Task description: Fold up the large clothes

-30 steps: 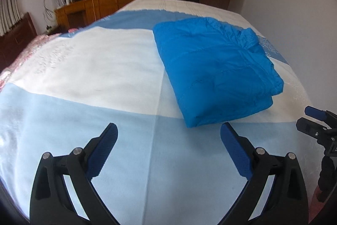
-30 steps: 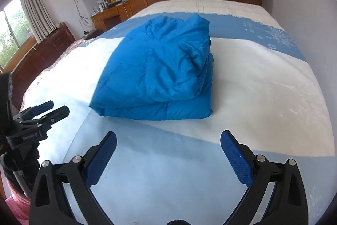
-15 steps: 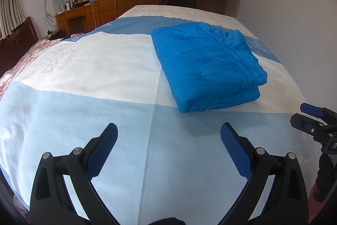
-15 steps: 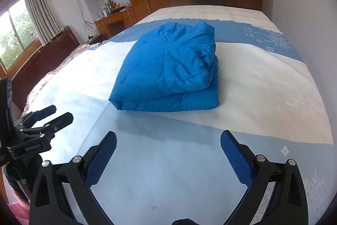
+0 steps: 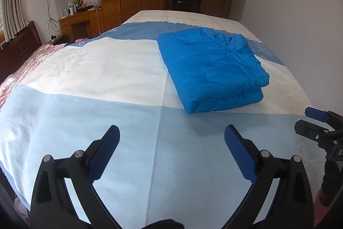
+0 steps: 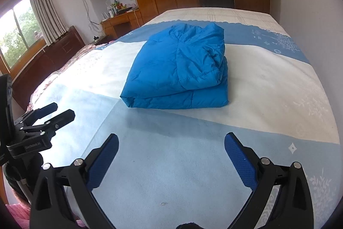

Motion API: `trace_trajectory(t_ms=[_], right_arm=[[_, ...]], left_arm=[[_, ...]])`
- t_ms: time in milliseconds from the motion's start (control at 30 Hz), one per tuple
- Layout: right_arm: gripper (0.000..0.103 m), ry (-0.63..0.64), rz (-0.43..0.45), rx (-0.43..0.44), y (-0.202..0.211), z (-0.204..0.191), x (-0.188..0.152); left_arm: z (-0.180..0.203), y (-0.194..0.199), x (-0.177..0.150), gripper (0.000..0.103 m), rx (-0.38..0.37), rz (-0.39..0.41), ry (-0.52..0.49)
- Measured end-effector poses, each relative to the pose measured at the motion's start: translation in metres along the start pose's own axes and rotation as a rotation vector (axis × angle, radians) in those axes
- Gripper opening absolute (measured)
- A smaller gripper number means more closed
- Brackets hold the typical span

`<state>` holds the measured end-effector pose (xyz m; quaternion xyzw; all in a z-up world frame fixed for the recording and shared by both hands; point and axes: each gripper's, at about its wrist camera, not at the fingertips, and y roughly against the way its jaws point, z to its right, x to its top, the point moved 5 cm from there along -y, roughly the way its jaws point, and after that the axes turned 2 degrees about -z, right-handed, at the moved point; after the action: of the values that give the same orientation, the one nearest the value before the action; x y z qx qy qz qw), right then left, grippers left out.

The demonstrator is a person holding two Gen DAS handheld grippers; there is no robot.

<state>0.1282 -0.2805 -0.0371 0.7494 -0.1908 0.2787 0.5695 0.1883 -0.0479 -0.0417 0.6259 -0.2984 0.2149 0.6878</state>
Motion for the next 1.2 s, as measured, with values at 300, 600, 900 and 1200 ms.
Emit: trace_trajectory(t_ms=[300,600,900,1200], right_arm=[[0.099,-0.003,-0.004,0.006,-0.0006,0.0018,-0.0001],[0.099,0.007,-0.006,0.008,-0.0016,0.0023,-0.0007],[0.099,0.006,-0.009,0.006,-0.0030,0.0039,-0.0009],[0.099,0.008,-0.012,0.005,-0.0044,0.0053,-0.0007]], left_arm=[[0.0014,-0.0036,-0.0016,0.097,0.000,-0.012,-0.004],[0.0019,-0.0008,-0.0022,0.097,-0.007,-0.007,-0.006],[0.0015,-0.0012,-0.0032,0.097,-0.015,-0.012,-0.007],[0.0020,-0.0021,-0.0028,0.097,-0.030,-0.020,-0.008]])
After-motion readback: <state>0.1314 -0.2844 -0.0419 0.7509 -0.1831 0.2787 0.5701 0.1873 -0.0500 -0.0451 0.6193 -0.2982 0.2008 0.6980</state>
